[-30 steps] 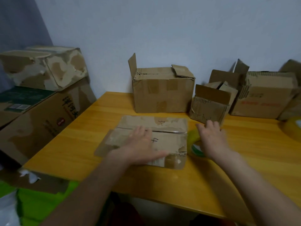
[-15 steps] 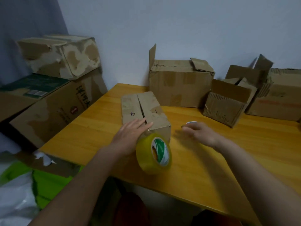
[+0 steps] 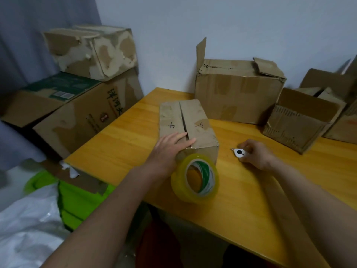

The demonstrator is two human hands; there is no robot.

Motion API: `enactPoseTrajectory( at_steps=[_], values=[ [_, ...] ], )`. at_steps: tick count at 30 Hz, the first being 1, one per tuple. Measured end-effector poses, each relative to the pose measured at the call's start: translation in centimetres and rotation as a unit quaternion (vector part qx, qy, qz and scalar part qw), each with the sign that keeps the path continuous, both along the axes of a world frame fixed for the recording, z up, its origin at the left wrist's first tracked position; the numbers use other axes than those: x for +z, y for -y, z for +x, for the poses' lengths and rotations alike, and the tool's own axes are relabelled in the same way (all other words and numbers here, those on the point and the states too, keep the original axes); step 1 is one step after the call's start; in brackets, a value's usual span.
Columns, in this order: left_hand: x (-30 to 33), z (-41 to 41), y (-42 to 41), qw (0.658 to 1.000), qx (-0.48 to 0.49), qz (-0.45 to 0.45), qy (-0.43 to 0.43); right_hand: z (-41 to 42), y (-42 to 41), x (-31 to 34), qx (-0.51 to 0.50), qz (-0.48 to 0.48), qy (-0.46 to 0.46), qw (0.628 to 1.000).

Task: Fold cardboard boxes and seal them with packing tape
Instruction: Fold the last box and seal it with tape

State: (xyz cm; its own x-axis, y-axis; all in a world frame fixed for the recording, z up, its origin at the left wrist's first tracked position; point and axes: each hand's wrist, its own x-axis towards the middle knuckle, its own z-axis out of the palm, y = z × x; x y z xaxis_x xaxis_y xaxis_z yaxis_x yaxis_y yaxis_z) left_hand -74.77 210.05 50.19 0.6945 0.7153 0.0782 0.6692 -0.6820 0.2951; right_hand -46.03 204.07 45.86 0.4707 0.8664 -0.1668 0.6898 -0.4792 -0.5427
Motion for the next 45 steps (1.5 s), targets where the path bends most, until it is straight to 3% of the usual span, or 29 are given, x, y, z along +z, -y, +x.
enactPoseTrajectory(
  at_steps=[3,5,7,8,10,12,14,15,16,17,20,21,22,29,33,35,40,45],
  values=[
    [-0.6,0.1,0.0,0.999,0.016,0.004,0.040,-1.1,1.2,1.1,-0.042,0.044,-0.083,0.995],
    [-0.9,0.0,0.4,0.992,0.066,-0.011,0.104,-3.0,2.2,2.5,-0.078,0.194,-0.105,0.972],
    [-1.1,0.2,1.5,0.968,0.169,-0.018,0.183,-6.1,3.0,4.8,-0.010,0.336,-0.083,0.938],
    [-1.0,0.3,2.5,0.944,0.234,-0.025,0.231,-7.7,3.2,5.7,0.070,0.351,-0.104,0.928],
    [-0.9,0.6,4.6,0.858,0.354,-0.113,0.355,-10.6,2.6,6.3,0.213,0.277,-0.132,0.927],
    [-1.2,0.9,6.3,0.735,0.411,-0.315,0.438,-11.7,1.9,5.8,0.253,0.202,-0.119,0.939],
    [-1.5,0.7,7.1,0.623,0.360,-0.509,0.473,-11.6,1.5,5.4,0.242,0.211,-0.153,0.935],
    [-1.2,0.5,7.5,0.587,0.326,-0.564,0.481,-11.4,1.5,5.2,0.235,0.219,-0.176,0.930],
    [-0.7,0.2,7.6,0.572,0.288,-0.590,0.492,-11.2,1.5,5.0,0.232,0.223,-0.182,0.929],
    [-0.1,-0.2,7.7,0.582,0.259,-0.587,0.500,-11.2,1.6,4.9,0.233,0.227,-0.176,0.929],
    [1.6,-0.8,7.3,0.721,0.232,-0.453,0.470,-11.2,1.3,4.3,0.234,0.236,-0.153,0.931],
    [1.9,-0.9,7.1,0.748,0.233,-0.425,0.454,-11.2,1.3,4.1,0.233,0.237,-0.147,0.932],
    [2.0,-0.9,7.0,0.752,0.233,-0.427,0.445,-11.3,1.3,4.1,0.233,0.242,-0.144,0.931],
    [0.6,0.0,8.6,0.697,0.202,-0.557,0.404,-11.1,1.1,4.4,0.236,0.226,-0.169,0.930],
    [0.5,-0.4,8.0,0.630,0.195,-0.619,0.426,-11.2,0.6,4.3,0.242,0.227,-0.168,0.928],
    [0.8,-0.1,8.1,0.618,0.178,-0.640,0.420,-11.1,0.5,4.2,0.238,0.227,-0.184,0.926],
    [-0.5,2.0,7.6,0.648,0.286,-0.559,0.430,-11.1,0.5,4.6,0.234,0.218,-0.235,0.918],
    [-1.0,3.9,7.5,0.601,0.330,-0.533,0.497,-11.1,0.8,5.9,0.198,0.221,-0.230,0.927]
  ],
)
